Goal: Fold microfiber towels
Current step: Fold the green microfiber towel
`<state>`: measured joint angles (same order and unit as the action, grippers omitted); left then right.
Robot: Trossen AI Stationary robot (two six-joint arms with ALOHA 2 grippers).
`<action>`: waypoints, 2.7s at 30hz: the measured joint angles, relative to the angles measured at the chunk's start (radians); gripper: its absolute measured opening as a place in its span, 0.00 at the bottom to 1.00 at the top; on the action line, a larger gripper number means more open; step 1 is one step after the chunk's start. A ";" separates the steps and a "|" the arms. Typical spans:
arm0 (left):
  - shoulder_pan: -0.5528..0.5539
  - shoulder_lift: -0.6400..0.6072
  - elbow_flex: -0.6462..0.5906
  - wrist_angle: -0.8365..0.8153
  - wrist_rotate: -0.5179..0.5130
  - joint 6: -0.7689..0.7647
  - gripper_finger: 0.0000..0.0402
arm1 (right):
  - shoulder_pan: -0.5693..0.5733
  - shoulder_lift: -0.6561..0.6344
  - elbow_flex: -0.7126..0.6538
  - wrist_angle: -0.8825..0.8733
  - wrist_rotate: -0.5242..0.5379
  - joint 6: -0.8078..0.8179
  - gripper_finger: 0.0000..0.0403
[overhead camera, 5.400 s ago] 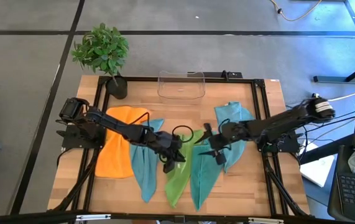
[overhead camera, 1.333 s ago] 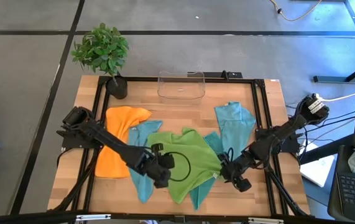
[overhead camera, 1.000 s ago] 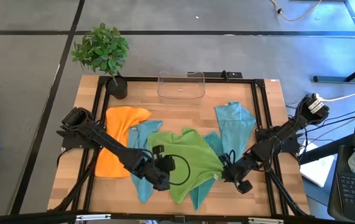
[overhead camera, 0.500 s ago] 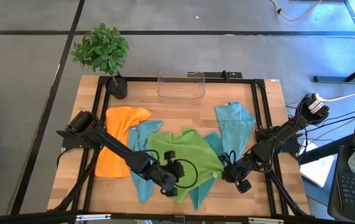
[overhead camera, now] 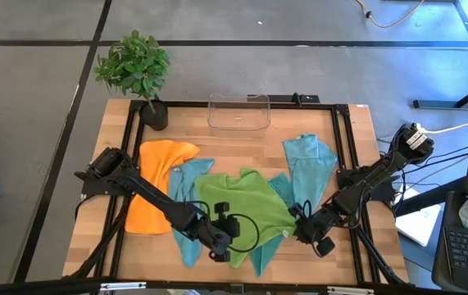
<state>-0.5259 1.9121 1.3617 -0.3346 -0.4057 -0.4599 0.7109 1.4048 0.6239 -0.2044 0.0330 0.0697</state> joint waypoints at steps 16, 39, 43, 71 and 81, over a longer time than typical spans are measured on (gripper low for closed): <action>0.003 0.000 0.000 -0.031 -0.032 0.000 0.10 | -0.001 0.000 -0.008 0.007 0.058 0.070 0.31; -0.012 0.000 0.000 -0.029 -0.063 -0.081 0.10 | 0.039 0.081 -0.008 0.009 0.189 0.130 0.24; -0.016 0.000 0.000 -0.029 -0.064 -0.086 0.10 | 0.039 0.083 -0.007 0.004 0.216 0.108 0.16; -0.050 -0.002 0.000 0.022 -0.105 -0.186 0.15 | 0.153 0.006 0.199 -0.248 0.789 0.001 0.02; -0.011 0.007 0.000 0.043 -0.127 -0.193 0.30 | 0.147 0.006 0.199 -0.226 0.968 -0.046 0.02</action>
<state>-0.5370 1.9196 1.3617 -0.2916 -0.5330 -0.6525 0.8583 1.4105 0.8230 -0.4303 1.0012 0.0238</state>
